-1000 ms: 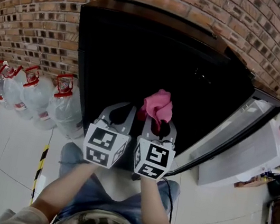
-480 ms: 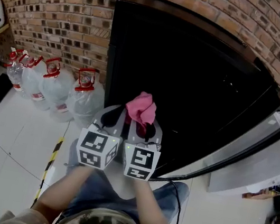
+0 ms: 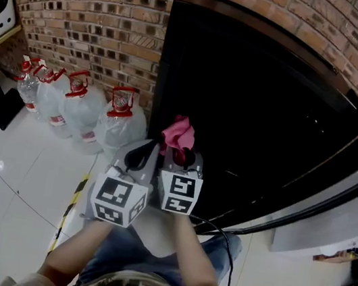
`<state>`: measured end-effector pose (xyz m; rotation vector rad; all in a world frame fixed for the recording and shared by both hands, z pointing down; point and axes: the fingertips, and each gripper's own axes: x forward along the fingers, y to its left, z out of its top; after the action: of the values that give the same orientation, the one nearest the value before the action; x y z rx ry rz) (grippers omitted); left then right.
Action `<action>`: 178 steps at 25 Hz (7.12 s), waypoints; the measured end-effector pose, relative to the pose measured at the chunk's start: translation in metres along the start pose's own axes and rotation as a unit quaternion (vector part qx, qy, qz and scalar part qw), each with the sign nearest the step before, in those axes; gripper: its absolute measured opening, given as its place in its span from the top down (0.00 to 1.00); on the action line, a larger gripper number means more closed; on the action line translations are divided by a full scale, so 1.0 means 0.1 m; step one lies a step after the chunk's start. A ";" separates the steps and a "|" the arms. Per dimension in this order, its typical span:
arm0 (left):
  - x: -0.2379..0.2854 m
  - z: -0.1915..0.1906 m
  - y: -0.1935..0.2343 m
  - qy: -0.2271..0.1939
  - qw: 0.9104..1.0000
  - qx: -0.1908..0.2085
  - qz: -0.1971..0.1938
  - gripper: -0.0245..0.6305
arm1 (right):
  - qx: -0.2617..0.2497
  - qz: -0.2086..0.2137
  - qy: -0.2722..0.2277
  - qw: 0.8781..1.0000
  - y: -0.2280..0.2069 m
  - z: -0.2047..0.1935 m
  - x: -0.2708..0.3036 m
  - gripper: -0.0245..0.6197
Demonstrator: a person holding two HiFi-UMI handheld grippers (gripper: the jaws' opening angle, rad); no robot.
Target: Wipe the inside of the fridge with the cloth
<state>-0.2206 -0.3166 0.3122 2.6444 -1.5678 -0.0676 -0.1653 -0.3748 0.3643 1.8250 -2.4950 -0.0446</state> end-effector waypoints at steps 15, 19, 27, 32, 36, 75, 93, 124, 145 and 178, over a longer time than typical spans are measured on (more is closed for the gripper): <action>0.25 0.10 -0.31 -0.005 0.998 0.016 -0.059 0.97 | -0.010 -0.042 0.031 0.999 -0.76 -0.04 1.08 0.79; 0.29 0.16 -0.30 -0.009 0.998 0.013 -0.066 0.97 | -0.014 -0.054 0.042 0.998 -0.92 -0.10 1.31 0.79; 0.41 0.19 -0.36 -0.013 0.996 0.019 -0.084 0.97 | -0.002 -0.075 0.051 0.996 -1.16 -0.13 1.59 0.79; 0.48 0.18 -0.41 -0.010 0.996 0.012 -0.091 0.97 | -0.019 -0.109 0.070 0.991 -1.52 -0.21 1.53 0.79; 0.53 0.17 -0.50 -0.009 0.995 0.011 -0.101 0.97 | -0.031 -0.150 0.080 0.985 -1.93 -0.20 1.36 0.79; 0.68 0.02 -1.24 0.009 0.992 0.015 -0.126 0.97 | 0.017 -0.245 0.070 0.967 -2.17 -0.13 -0.57 0.80; 0.45 -0.11 -1.36 0.022 0.993 0.013 -0.116 0.97 | 0.022 -0.187 0.035 0.981 -1.38 0.15 -1.29 0.80; -0.60 -0.77 -0.54 0.040 0.998 -0.025 -0.033 0.97 | 0.007 -0.058 0.003 0.998 0.27 -0.30 -1.51 0.80; 0.03 -1.58 -0.03 0.076 0.996 -0.039 -0.012 0.97 | 0.011 -0.024 0.049 0.998 0.08 -1.76 -0.24 0.80; 0.57 -1.32 -0.46 0.061 0.994 -0.007 -0.085 0.97 | -0.025 -0.087 0.088 0.992 -1.04 -2.02 1.02 0.80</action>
<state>-0.1433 -0.3402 0.4400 2.7086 -1.2991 0.0743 -0.0860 -0.5026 0.5632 1.9292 -2.1951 0.0437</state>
